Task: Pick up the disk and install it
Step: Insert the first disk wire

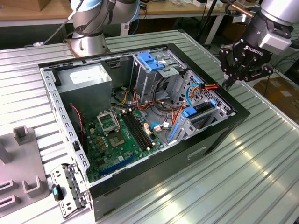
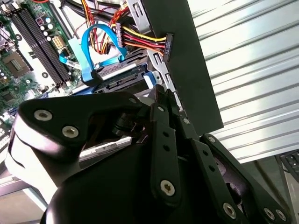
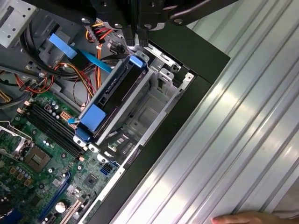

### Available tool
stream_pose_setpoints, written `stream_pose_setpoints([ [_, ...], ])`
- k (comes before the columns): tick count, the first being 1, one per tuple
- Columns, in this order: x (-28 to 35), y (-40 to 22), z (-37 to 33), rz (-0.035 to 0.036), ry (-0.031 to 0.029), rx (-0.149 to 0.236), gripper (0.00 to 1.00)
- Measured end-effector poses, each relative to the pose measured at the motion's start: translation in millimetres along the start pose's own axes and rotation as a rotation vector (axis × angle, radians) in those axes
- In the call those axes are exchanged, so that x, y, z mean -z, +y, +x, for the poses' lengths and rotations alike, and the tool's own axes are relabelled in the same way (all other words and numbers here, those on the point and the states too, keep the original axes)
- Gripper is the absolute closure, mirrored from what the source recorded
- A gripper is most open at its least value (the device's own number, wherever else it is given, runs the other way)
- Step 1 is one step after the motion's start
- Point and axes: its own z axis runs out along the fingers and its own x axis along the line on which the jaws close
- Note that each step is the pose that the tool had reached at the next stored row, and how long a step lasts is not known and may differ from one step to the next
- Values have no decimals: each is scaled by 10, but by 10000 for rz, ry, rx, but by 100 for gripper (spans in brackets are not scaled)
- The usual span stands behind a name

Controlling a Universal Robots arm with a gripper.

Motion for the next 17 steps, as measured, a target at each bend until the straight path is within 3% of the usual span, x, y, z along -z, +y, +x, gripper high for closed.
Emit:
stream_pose_setpoints([
  [6, 0, -40, 0, -4, 1, 120, 82],
  [8, -5, -80, -20, -10, 1, 279, 75],
  [17, -29, -154, -101, -27, 1, 851, 75],
])
